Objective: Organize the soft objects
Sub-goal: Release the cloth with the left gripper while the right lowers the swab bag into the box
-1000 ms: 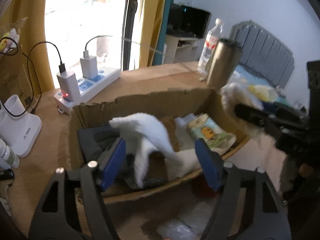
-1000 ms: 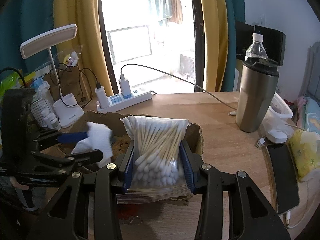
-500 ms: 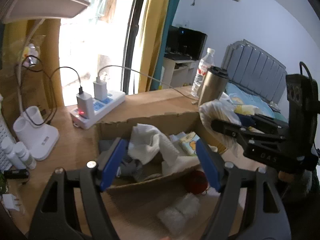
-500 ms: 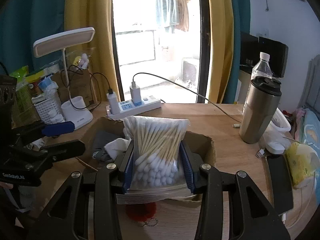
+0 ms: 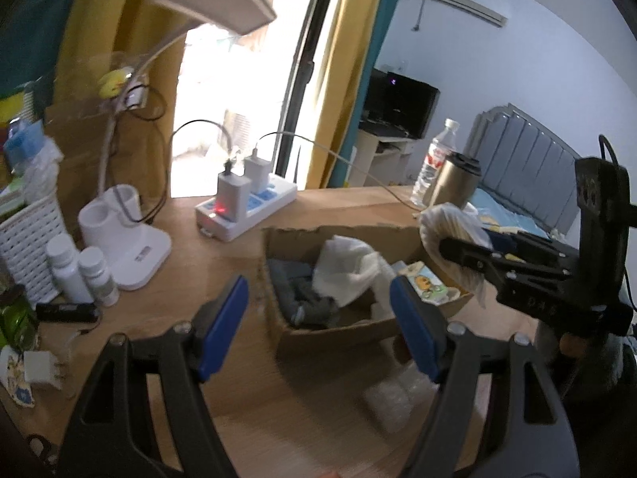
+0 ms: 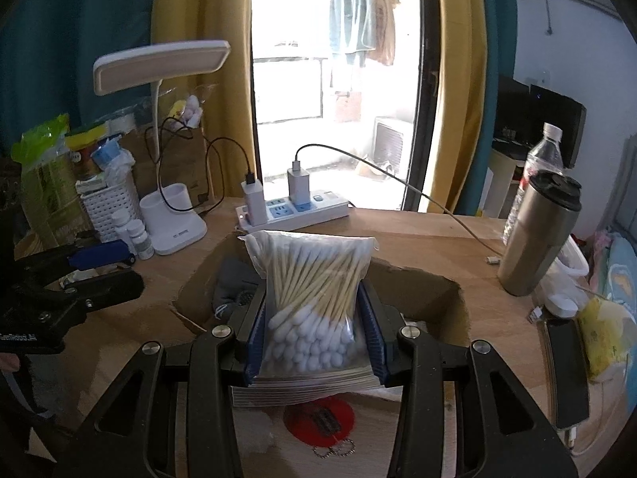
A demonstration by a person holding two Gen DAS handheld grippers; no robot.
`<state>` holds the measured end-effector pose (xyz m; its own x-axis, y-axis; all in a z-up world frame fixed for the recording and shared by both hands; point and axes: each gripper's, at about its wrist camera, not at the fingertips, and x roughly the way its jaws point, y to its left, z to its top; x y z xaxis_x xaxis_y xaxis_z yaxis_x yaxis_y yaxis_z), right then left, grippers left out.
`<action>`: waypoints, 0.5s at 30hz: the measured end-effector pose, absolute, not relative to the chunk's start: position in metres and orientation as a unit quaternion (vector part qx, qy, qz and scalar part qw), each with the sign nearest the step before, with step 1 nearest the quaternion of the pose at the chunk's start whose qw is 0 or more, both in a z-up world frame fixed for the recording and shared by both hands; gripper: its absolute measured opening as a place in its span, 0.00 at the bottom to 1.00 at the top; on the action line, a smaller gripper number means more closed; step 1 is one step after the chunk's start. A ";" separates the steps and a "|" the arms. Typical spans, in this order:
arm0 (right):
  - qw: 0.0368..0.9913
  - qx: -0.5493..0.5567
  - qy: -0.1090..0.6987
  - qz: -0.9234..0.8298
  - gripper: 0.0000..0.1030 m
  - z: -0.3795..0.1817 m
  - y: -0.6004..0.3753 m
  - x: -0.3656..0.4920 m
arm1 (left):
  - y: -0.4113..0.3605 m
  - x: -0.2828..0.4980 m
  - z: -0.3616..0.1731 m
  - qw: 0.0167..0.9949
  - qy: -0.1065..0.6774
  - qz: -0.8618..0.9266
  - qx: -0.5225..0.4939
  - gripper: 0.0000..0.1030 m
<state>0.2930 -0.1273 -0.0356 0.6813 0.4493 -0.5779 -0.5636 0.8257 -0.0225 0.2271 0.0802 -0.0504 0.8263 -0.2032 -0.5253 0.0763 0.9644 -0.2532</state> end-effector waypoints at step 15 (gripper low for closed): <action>0.909 -0.115 0.351 0.193 0.43 -0.070 -0.113 0.353 | 0.129 0.220 -0.067 0.949 0.284 -0.030 -0.131 0.73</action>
<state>0.3528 -0.1135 -0.0700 0.6796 0.2706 -0.6818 -0.4313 0.8993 -0.0730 0.2205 0.1292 -0.0672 0.8370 -0.1314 -0.5312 -0.0171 0.9640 -0.2653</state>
